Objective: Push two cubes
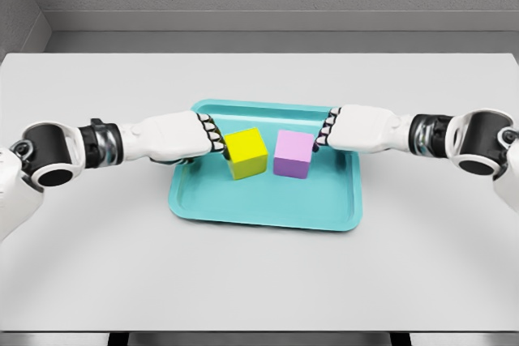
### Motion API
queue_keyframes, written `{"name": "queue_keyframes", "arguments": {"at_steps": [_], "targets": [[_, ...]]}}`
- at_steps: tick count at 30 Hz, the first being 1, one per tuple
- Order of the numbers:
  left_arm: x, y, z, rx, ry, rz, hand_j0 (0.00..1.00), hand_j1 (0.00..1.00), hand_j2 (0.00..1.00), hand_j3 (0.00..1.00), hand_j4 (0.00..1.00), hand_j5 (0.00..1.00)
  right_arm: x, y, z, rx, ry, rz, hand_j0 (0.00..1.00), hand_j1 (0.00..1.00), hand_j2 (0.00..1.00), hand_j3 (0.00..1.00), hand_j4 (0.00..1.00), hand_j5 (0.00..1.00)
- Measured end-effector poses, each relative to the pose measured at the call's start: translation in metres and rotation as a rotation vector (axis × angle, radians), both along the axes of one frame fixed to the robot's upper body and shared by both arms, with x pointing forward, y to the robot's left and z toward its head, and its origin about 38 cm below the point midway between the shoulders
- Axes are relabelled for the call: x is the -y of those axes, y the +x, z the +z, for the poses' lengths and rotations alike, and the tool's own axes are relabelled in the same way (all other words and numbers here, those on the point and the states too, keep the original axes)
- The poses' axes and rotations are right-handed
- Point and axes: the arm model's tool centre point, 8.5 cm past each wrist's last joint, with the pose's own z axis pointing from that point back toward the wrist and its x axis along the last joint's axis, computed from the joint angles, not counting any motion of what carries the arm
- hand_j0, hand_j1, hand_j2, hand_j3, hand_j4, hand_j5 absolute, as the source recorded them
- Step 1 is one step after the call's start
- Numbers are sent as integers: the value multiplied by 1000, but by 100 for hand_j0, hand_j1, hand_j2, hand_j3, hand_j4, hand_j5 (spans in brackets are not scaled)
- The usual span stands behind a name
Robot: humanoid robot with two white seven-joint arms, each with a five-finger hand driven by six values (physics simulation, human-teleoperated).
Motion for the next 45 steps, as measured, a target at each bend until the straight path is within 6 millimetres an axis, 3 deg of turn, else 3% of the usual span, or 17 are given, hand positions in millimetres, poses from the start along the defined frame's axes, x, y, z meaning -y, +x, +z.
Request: {"name": "queue_keyframes", "arguments": {"at_steps": [7, 20, 35, 45], "targets": [[0, 1, -3, -14, -4, 7, 74, 74, 74, 74, 74, 74, -8, 7, -1, 2, -2, 2, 72, 72, 72, 72, 72, 72], [-22, 9, -4, -20, 26, 58, 74, 74, 74, 74, 74, 74, -8, 15, -2, 3, -16, -12, 72, 72, 72, 72, 72, 72], [-28, 10, -2, -18, 29, 68, 74, 74, 74, 74, 74, 74, -28, 22, 3, 8, 2, 7, 72, 72, 72, 72, 72, 72], [-30, 14, 3, -9, 30, 75, 74, 74, 74, 74, 74, 74, -16, 23, 3, 3, -16, -12, 72, 72, 72, 72, 72, 72]]}}
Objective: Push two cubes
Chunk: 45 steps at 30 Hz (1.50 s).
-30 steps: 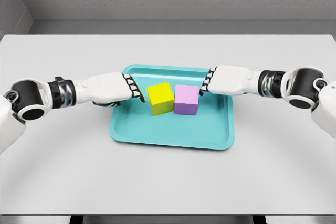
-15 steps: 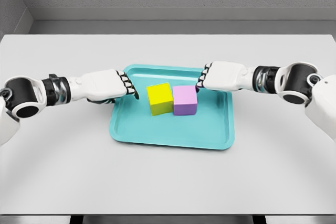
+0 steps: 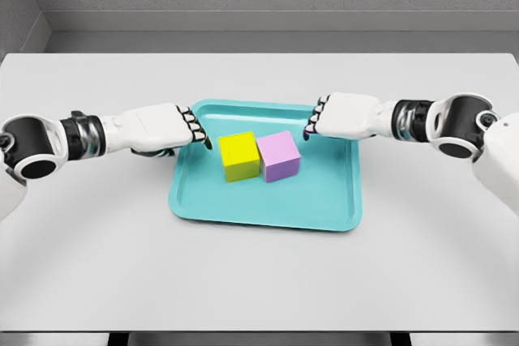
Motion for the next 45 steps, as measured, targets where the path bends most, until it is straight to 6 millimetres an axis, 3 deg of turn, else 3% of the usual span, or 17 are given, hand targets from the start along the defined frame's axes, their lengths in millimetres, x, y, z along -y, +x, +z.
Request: {"name": "queue_keyframes", "arguments": {"at_steps": [5, 8, 14, 18, 22, 27, 34, 45], "targets": [[0, 0, -2, -5, 1, 0, 74, 74, 74, 74, 74, 74, 12, -18, 5, 18, -20, 27, 72, 72, 72, 72, 72, 72], [0, -1, -4, -10, 3, 0, 74, 74, 74, 74, 74, 74, 27, -33, 24, 50, -35, 45, 72, 72, 72, 72, 72, 72], [0, -1, -4, -9, 1, 0, 74, 74, 74, 74, 74, 74, 43, -64, 39, 1, 18, 79, 72, 72, 72, 72, 72, 72], [-3, 0, -1, -4, 3, 6, 74, 74, 74, 74, 74, 74, 39, -74, 46, -69, 119, 101, 72, 72, 72, 72, 72, 72], [-10, 1, 2, 1, 10, 17, 75, 75, 75, 75, 75, 75, 23, -83, 36, -162, 216, 138, 72, 72, 72, 72, 72, 72], [-24, 2, 7, 4, 20, 41, 75, 75, 75, 75, 75, 75, 8, -82, 22, -218, 249, 153, 72, 72, 72, 72, 72, 72], [-54, 0, 14, -6, 23, 93, 77, 77, 77, 77, 77, 77, 4, -71, 0, -266, 255, 119, 72, 72, 72, 72, 72, 72], [-68, 1, 17, -8, 34, 120, 77, 77, 77, 77, 77, 77, -7, -63, -14, -285, 259, 110, 72, 72, 72, 72, 72, 72]]}}
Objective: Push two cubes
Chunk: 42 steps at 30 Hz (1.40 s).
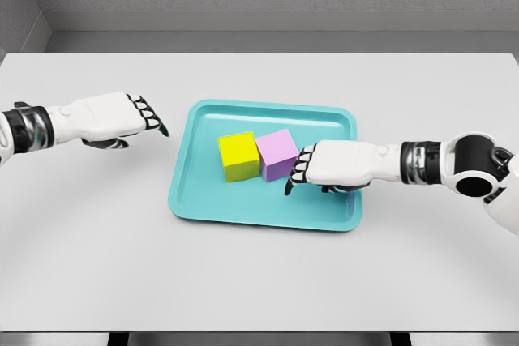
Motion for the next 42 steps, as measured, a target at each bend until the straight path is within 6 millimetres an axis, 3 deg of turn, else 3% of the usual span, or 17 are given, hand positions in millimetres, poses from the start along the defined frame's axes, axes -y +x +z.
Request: {"name": "queue_keyframes", "arguments": {"at_steps": [7, 12, 19, 25, 42], "targets": [[-4, 0, 1, 0, 6, 6, 78, 78, 78, 78, 78, 78, -4, -4, -4, -4, -5, 15, 72, 72, 72, 72, 72, 72], [-13, 4, 3, -8, -10, 35, 85, 85, 85, 85, 85, 85, -11, -10, -2, -1, -2, 45, 72, 72, 72, 72, 72, 72], [-57, 12, 7, -27, -18, 154, 85, 85, 85, 85, 85, 85, -16, -10, -2, 4, -4, 55, 72, 72, 72, 72, 72, 72], [-82, 30, 24, -4, -34, 238, 85, 85, 85, 85, 85, 85, -24, -5, -8, -3, -10, 59, 72, 72, 72, 72, 72, 72], [-89, 41, 25, -8, -54, 280, 93, 93, 93, 93, 93, 93, -46, 2, -11, -2, 0, 82, 72, 72, 72, 72, 72, 72]]}}
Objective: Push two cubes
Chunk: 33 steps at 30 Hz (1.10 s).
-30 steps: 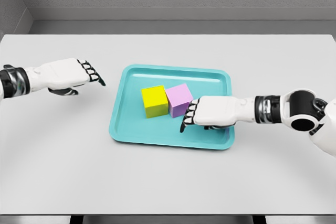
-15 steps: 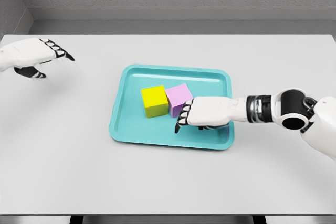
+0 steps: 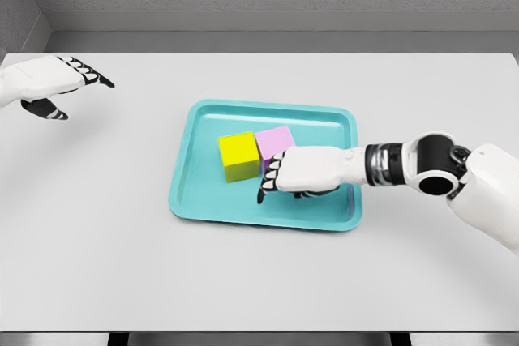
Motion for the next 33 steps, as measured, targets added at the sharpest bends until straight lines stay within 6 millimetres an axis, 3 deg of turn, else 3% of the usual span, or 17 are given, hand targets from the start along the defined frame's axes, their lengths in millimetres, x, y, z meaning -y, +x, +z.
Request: {"name": "queue_keyframes", "arguments": {"at_steps": [21, 25, 33], "targets": [[0, 0, 1, 2, -1, 0, 93, 93, 93, 93, 93, 93, -8, 2, -2, 9, -8, 10, 72, 72, 72, 72, 72, 72], [0, 0, 1, 2, -1, 0, 94, 94, 94, 94, 94, 94, 1, -2, 3, 22, -18, 12, 72, 72, 72, 72, 72, 72], [0, 0, 1, 2, -1, 1, 94, 94, 94, 94, 94, 94, 38, -4, 26, 72, -48, -26, 72, 72, 72, 72, 72, 72]]}}
